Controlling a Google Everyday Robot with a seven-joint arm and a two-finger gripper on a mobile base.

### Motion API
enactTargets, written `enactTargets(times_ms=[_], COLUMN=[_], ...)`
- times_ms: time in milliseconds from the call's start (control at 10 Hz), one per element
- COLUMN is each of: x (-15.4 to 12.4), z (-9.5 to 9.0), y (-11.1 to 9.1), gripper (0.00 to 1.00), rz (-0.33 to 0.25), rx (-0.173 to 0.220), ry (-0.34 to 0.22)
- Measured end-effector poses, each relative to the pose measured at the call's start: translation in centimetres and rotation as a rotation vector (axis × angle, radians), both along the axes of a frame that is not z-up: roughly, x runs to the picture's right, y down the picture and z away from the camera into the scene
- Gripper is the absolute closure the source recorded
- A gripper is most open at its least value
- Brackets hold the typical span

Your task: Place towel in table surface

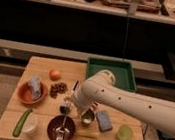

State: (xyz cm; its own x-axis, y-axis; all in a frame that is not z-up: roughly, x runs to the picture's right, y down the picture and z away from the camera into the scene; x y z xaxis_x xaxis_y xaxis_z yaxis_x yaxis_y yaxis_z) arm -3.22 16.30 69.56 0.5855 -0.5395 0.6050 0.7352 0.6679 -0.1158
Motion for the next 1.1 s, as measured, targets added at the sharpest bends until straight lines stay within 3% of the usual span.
enactTargets(times_ms=[700,900,1100], x=[-0.1,-1.5,-3.2], z=[0.2,1.5,3.3], y=[-0.2,-1.8,-4.9], gripper=[0.38,0.38,0.38], rz=[-0.009,-0.035,-0.067], rx=[0.001,0.005,0.017], ry=[-0.004,-0.023,-0.047])
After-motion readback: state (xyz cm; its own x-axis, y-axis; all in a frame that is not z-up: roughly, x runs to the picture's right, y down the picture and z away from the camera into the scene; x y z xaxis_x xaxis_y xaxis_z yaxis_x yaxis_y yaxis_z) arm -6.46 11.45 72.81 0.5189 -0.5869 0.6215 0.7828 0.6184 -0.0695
